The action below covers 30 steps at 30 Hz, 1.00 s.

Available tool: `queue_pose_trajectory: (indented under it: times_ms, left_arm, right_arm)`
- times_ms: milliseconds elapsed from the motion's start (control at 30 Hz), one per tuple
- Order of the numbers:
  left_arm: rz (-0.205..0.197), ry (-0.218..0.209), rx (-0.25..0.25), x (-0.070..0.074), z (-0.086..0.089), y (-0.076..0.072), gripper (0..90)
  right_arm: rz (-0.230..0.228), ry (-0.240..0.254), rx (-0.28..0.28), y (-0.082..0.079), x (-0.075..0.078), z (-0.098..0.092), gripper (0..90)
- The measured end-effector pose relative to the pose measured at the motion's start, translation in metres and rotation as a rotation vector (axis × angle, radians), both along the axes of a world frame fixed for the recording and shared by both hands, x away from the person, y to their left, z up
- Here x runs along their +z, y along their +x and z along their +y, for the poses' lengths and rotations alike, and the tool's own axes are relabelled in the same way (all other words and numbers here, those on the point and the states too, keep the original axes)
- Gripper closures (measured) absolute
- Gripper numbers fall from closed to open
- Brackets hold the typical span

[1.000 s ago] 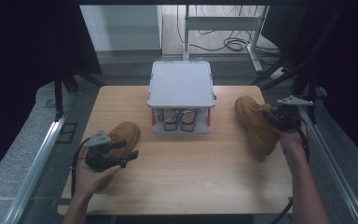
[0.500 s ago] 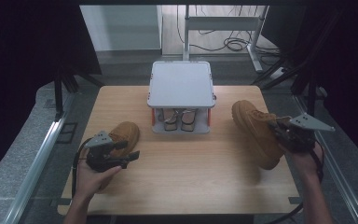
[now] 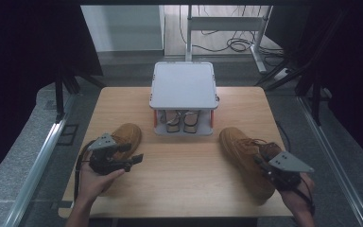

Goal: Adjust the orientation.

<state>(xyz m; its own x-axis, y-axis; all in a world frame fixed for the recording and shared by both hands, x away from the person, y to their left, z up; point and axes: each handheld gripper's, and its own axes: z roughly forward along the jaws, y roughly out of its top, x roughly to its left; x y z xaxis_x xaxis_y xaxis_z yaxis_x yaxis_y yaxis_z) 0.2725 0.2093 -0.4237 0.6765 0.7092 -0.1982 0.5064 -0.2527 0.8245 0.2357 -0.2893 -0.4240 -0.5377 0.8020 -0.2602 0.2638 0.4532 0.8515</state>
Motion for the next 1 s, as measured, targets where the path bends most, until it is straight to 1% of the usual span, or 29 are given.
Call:
queue_pose_trajectory:
  times_ms: [100,133,167,300,433,467,533,567,600,700,833,933,1000]
  left_arm:
    - [-0.001,0.001,-0.006,0.0,0.0,-0.001,33.0]
    - [-0.001,0.001,-0.007,0.0,0.0,-0.001,33.0]
    - [-0.001,0.002,-0.006,0.0,0.0,-0.001,33.0]
    - [0.001,0.002,-0.006,0.0,0.0,-0.001,33.0]
    - [0.002,0.002,-0.003,0.0,0.001,0.0,33.0]
    - [0.002,0.002,-0.002,0.0,0.001,0.0,33.0]
    - [0.002,0.001,-0.001,0.0,0.001,0.0,33.0]
    - [0.002,0.001,-0.001,0.0,0.001,0.0,33.0]
    - [0.002,0.001,-0.001,0.0,0.001,0.0,33.0]
    - [0.0,0.001,-0.002,0.0,0.001,-0.001,33.0]
    - [-0.001,0.002,0.002,0.001,0.002,-0.001,33.0]
    - [-0.002,0.003,0.006,0.001,0.003,-0.001,33.0]
    - [-0.003,0.003,0.01,0.002,0.004,-0.001,33.0]
  right_arm:
    - [-0.004,-0.052,0.054,-0.006,-0.011,0.009,76.7]
    - [-0.009,-0.061,0.06,-0.007,-0.013,0.01,76.6]
    - [-0.012,-0.058,0.058,-0.009,-0.015,0.011,76.6]
    - [-0.012,-0.015,0.048,-0.011,-0.016,0.005,75.9]
    - [0.014,-0.02,0.049,-0.011,-0.015,0.011,70.9]
    - [0.019,-0.011,0.051,-0.011,-0.014,0.012,69.5]
    - [0.029,0.059,0.059,-0.012,-0.01,0.011,63.9]
    - [0.025,0.098,0.058,-0.012,-0.007,0.008,63.1]
    - [0.029,0.126,0.055,-0.011,-0.004,0.006,62.4]
    - [0.031,0.177,0.034,-0.009,0.004,0.0,58.1]
    - [0.031,0.195,-0.002,-0.006,0.012,-0.006,53.4]
    - [0.034,0.223,-0.021,-0.002,0.017,-0.012,50.4]
    - [0.036,0.234,-0.036,-0.001,0.018,-0.016,48.9]
